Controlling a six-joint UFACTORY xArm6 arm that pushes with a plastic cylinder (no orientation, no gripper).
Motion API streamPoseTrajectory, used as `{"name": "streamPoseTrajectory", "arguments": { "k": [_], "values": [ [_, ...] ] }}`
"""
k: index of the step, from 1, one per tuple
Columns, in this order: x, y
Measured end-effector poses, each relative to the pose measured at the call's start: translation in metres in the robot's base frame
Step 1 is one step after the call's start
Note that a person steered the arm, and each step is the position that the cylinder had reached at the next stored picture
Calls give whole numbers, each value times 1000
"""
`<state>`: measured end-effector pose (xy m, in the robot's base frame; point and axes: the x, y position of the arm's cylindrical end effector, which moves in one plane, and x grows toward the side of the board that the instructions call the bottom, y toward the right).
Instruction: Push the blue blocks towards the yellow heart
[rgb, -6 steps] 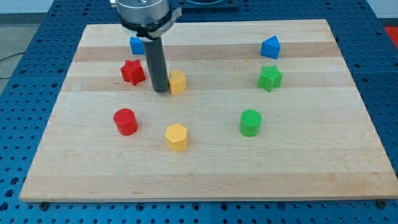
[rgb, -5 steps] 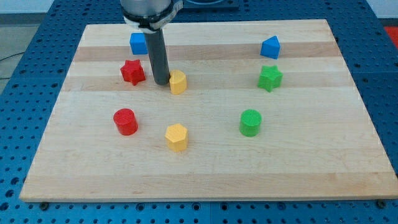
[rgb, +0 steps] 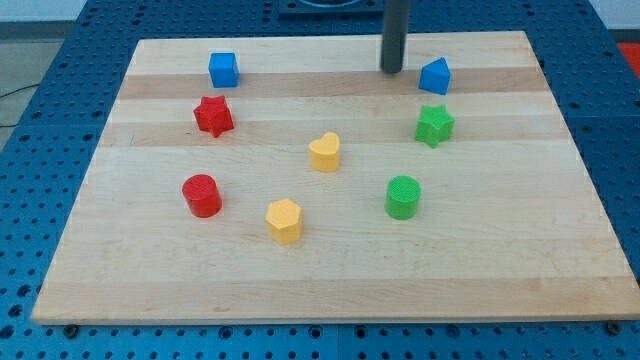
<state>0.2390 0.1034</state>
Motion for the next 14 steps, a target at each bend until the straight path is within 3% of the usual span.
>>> {"name": "streamPoseTrajectory", "arguments": {
  "k": [1, 2, 4, 5, 6, 7, 8, 9, 12, 14],
  "values": [
    [1, 65],
    [44, 77],
    [52, -58],
    [25, -77],
    [-13, -141],
    [-17, -261],
    [-3, -294],
    [33, -246],
    [59, -254],
    [91, -209]
  ]
}}
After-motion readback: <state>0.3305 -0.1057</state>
